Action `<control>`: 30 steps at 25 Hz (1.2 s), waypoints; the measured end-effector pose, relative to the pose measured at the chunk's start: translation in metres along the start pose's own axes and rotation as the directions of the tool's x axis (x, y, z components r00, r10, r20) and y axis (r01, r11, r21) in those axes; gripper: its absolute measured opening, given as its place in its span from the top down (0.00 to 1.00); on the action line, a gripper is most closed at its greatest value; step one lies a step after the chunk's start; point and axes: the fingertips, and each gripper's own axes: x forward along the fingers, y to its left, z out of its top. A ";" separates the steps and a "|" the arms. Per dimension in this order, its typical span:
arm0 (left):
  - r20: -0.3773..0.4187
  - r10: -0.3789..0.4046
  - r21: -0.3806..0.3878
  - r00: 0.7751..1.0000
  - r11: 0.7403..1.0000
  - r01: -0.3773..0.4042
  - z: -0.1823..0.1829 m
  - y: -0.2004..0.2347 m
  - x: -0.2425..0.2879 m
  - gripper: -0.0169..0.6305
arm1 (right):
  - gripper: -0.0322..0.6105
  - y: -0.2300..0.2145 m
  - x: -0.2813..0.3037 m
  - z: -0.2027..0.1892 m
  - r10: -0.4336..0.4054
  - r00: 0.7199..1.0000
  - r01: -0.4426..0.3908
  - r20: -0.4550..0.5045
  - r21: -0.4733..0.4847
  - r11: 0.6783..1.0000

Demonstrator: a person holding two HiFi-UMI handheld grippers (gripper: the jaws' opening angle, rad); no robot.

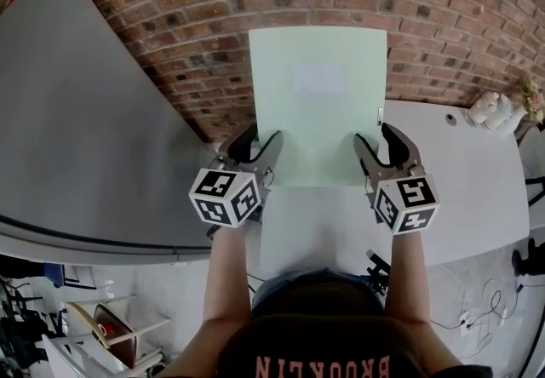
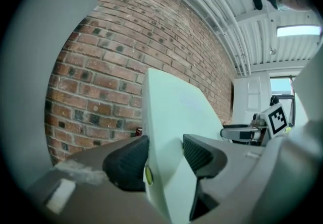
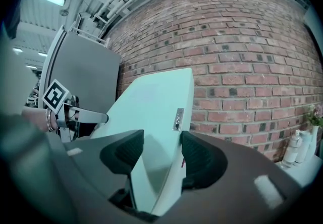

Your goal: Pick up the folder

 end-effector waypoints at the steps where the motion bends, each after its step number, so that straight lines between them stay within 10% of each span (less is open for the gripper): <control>1: 0.014 -0.001 0.014 1.000 1.000 0.001 0.003 -0.002 -0.001 0.62 | 0.58 -0.001 -0.002 0.003 -0.001 1.000 0.001 0.013 -0.006 1.000; 30: 0.132 0.021 0.268 0.991 0.962 -0.056 0.042 -0.018 -0.012 0.63 | 0.64 -0.002 -0.013 0.031 -0.053 0.990 0.068 0.131 -0.113 0.991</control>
